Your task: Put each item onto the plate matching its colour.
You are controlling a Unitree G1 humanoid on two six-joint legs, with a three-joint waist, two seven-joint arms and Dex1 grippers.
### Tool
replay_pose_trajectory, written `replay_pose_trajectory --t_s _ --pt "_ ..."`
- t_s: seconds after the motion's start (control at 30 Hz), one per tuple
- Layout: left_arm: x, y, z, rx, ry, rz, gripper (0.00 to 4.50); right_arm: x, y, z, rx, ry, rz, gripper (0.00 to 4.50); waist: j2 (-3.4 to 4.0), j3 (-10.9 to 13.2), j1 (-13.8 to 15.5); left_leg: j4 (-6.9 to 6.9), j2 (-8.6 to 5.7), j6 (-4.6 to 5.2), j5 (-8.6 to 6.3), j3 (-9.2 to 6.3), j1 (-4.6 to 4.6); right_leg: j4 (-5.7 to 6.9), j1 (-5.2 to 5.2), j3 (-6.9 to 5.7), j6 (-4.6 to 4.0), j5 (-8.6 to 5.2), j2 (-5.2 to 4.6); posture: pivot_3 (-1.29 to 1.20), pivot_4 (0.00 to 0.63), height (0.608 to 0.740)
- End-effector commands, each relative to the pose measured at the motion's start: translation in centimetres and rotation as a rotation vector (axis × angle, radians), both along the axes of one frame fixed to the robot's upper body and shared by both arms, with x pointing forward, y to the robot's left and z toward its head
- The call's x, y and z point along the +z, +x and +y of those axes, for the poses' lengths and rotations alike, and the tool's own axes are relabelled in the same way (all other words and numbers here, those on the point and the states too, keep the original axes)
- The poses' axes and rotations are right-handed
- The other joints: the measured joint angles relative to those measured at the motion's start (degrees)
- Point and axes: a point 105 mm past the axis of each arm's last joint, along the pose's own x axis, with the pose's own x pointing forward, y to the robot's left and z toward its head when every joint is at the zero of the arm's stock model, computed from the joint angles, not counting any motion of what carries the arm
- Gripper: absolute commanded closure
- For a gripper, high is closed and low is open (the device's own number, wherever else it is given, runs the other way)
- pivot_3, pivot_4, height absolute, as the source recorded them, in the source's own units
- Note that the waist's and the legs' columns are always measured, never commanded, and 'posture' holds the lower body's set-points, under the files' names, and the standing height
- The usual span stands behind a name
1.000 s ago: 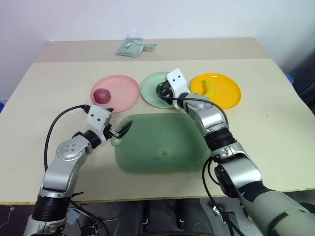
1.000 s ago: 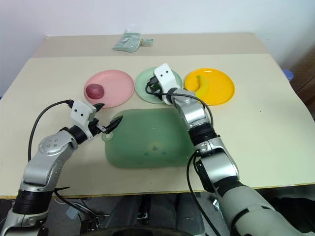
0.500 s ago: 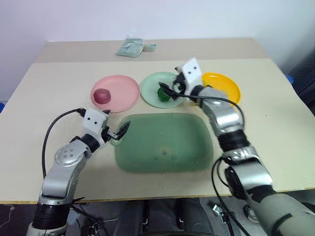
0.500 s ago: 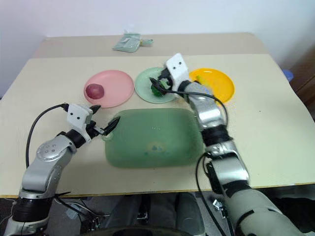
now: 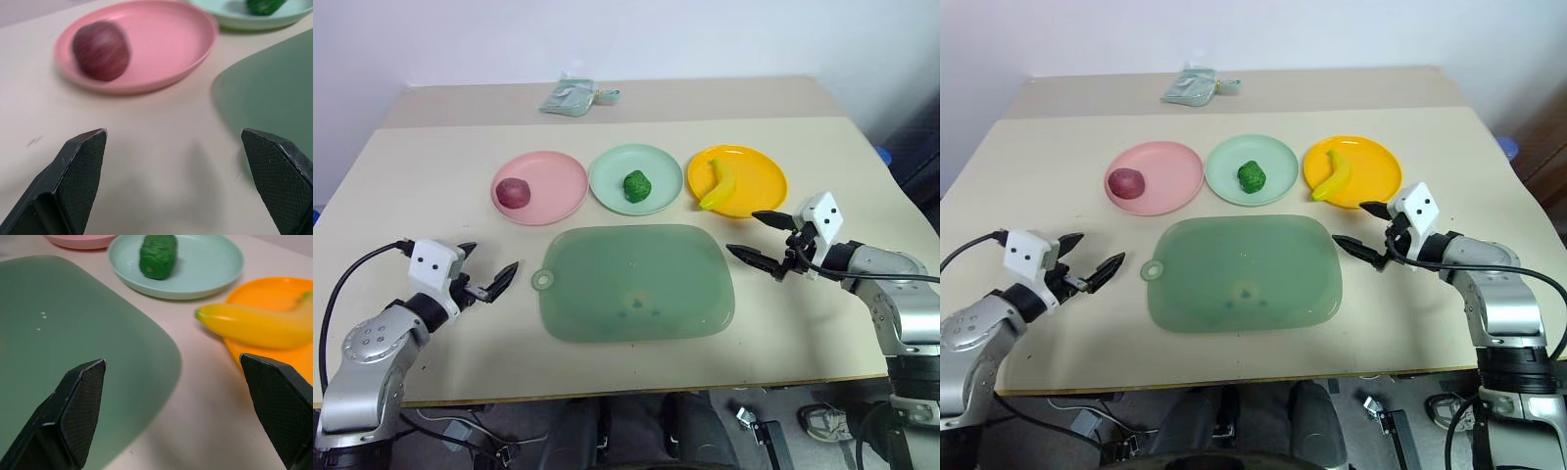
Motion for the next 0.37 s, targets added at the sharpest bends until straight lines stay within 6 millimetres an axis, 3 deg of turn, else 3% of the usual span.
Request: replay_pose_trajectory --t_s 0.03,0.37 --pt "1.3 -0.7 0.4 0.019 0.017 -0.056 0.00 0.3 0.5 -0.6 -0.021 -0.026 -0.040 0.04 0.00 0.00 0.21 0.00 -0.02 0.02 -0.01 0.00 -0.02 -0.01 0.00 0.00 0.00 0.00 -0.02 0.00 0.150 0.740" --pt "1.2 -1.9 0.0 0.077 -0.009 -0.068 0.00 0.3 2.2 1.1 0.032 -0.003 -0.053 0.04 0.00 0.00 -0.02 0.02 0.00 0.01 -0.02 -0.04 -0.04 -0.03 -0.01 0.06 -0.03 -0.01 -0.10 0.00 0.150 0.740"
